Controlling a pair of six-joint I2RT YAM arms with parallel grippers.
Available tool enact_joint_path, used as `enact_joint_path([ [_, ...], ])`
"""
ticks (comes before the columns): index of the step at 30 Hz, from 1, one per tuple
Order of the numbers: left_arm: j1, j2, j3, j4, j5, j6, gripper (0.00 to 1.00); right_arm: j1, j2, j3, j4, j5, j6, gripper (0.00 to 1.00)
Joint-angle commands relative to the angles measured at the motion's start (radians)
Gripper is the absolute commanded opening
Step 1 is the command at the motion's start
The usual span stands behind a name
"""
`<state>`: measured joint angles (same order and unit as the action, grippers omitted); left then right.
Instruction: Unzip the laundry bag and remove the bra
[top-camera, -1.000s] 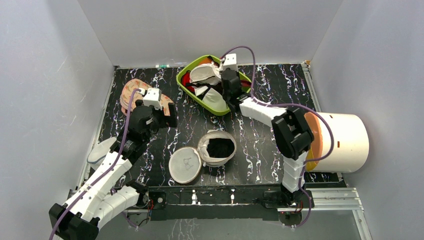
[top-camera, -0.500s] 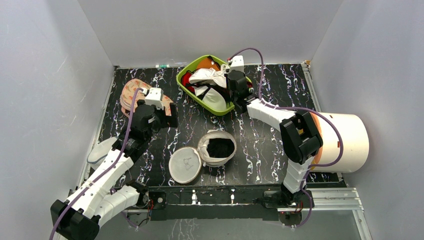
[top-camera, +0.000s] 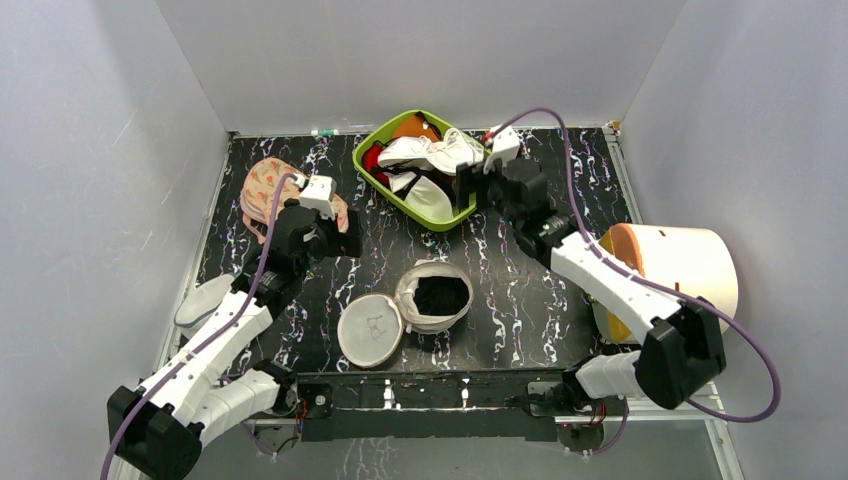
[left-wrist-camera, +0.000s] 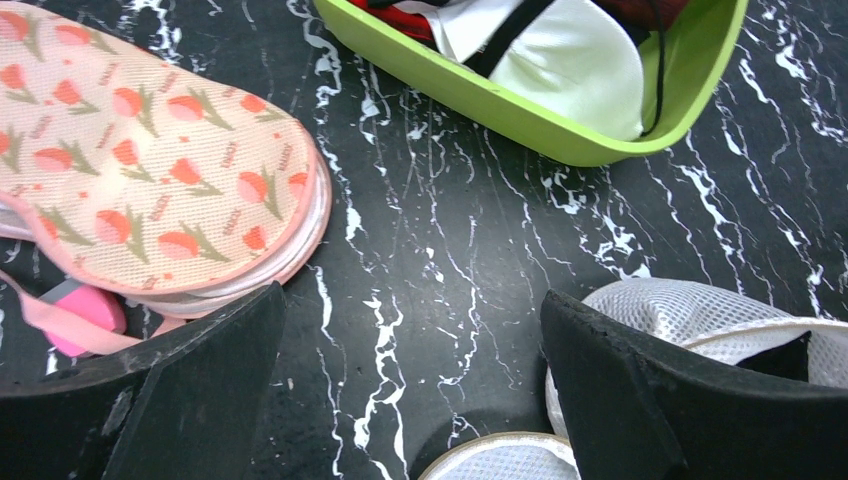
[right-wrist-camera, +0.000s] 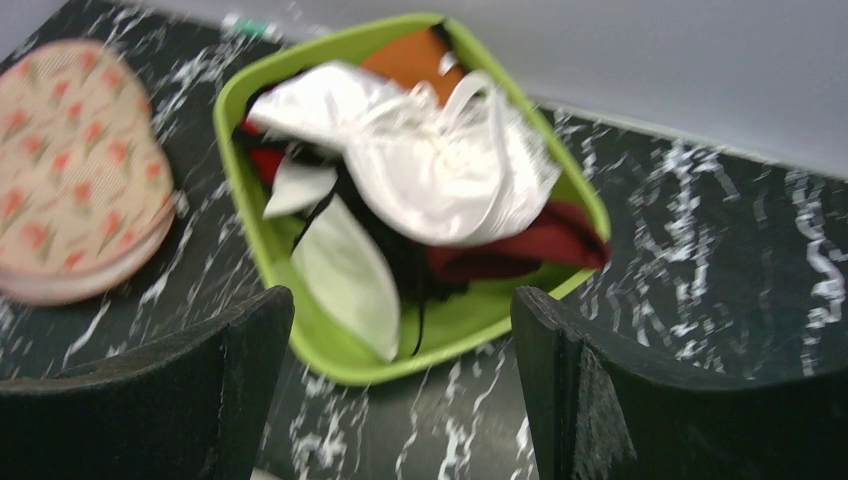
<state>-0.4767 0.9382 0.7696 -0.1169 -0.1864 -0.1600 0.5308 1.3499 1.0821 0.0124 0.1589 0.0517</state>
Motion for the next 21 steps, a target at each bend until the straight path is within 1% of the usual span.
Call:
enact_joint_path([
  [1,0.006,0.028,0.004,0.038,0.109,0.002,0.98,0.07,-0.086,-0.101,-0.121,-0.193,0.024,0.78],
  [3,0.006,0.05,0.005,0.053,0.17,0.003,0.98,0.111,-0.111,-0.081,-0.168,-0.178,0.069,0.78],
  [6,0.006,0.109,0.017,0.058,0.273,0.002,0.98,0.173,-0.101,-0.033,-0.264,-0.188,0.164,0.79],
  [8,0.007,0.163,0.039,0.034,0.338,-0.008,0.98,0.236,-0.097,-0.022,-0.304,-0.185,0.208,0.78],
  [10,0.007,0.214,0.061,0.009,0.378,-0.021,0.98,0.316,-0.106,-0.021,-0.335,-0.133,0.228,0.77],
  [12,0.009,0.252,0.075,0.001,0.428,-0.03,0.96,0.374,-0.123,-0.025,-0.368,-0.057,0.249,0.72],
  [15,0.011,0.291,0.074,0.023,0.533,-0.046,0.95,0.392,-0.152,-0.054,-0.426,0.005,0.31,0.6],
  [17,0.01,0.324,0.077,0.032,0.598,-0.056,0.98,0.393,-0.173,-0.093,-0.443,0.008,0.336,0.53],
  [19,0.011,0.367,0.089,0.027,0.653,-0.062,0.98,0.393,-0.188,-0.132,-0.444,-0.003,0.347,0.48],
  [21,0.012,0.418,0.106,0.016,0.701,-0.067,0.98,0.392,-0.189,-0.151,-0.446,-0.006,0.354,0.45],
])
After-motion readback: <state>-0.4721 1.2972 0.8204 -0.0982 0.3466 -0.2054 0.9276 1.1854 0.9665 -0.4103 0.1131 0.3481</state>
